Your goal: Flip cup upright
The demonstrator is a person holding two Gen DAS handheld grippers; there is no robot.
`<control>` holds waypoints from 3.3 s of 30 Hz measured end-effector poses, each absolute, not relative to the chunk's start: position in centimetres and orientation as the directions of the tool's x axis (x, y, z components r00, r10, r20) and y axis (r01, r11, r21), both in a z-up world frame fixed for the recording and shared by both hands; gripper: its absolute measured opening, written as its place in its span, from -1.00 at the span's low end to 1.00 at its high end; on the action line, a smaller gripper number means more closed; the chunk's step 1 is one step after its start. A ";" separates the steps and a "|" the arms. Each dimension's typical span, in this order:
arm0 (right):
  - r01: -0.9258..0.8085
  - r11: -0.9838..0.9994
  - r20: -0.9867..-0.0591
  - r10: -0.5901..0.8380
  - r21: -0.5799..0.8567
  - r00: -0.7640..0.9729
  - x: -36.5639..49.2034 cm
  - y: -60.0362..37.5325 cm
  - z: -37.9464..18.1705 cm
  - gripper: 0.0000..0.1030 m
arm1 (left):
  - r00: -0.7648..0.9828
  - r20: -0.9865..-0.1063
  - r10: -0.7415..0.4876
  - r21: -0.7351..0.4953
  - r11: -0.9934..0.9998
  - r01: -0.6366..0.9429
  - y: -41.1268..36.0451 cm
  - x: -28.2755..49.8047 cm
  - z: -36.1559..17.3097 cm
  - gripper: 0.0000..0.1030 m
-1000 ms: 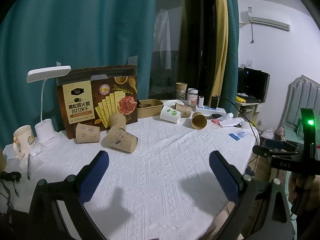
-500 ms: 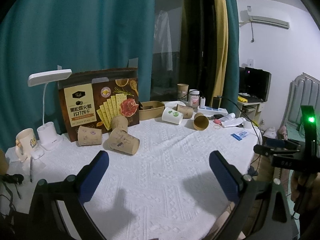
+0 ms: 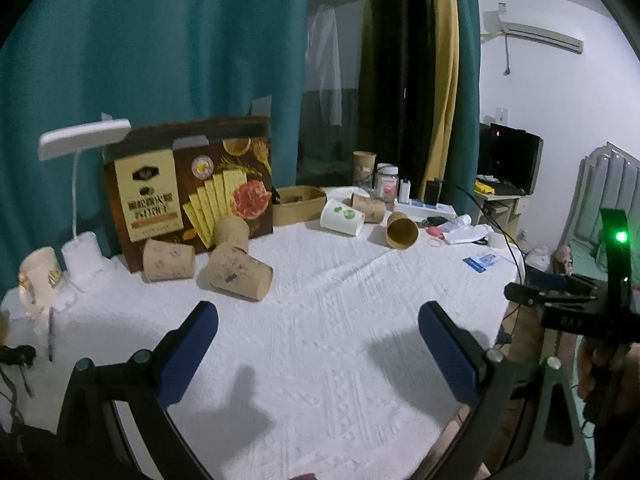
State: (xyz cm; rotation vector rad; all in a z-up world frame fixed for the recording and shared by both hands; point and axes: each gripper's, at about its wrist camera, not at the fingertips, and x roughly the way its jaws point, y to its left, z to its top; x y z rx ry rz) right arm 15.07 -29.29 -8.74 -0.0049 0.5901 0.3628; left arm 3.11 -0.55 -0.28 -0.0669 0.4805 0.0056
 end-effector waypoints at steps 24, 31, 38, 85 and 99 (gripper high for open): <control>-0.287 0.956 -0.626 0.258 0.057 0.736 33.8 -31.9 -13.4 0.34 | 0.651 -0.716 -0.253 -0.328 0.945 0.006 0.7 27.7 -5.9 0.95; -0.252 0.967 -0.631 0.223 0.046 0.743 38.6 -33.5 -13.4 0.34 | 0.584 -0.725 -0.365 -0.461 0.887 -0.018 -1.2 36.6 -7.5 0.95; -0.247 0.967 -0.623 0.233 0.066 0.746 39.9 -34.2 -13.2 0.34 | 0.568 -0.745 -0.349 -0.514 0.843 -0.156 -1.3 44.2 -10.2 0.95; -0.222 0.964 -0.605 0.267 0.150 0.750 30.3 -35.2 -11.8 0.35 | 0.473 -0.687 -0.552 -0.651 0.756 -0.063 -0.3 36.5 -10.2 0.04; -0.306 0.917 -0.643 0.397 0.255 0.654 22.3 -31.5 -15.1 0.35 | 0.366 -0.745 -0.558 -0.628 0.771 -0.104 -0.8 22.9 -12.3 0.18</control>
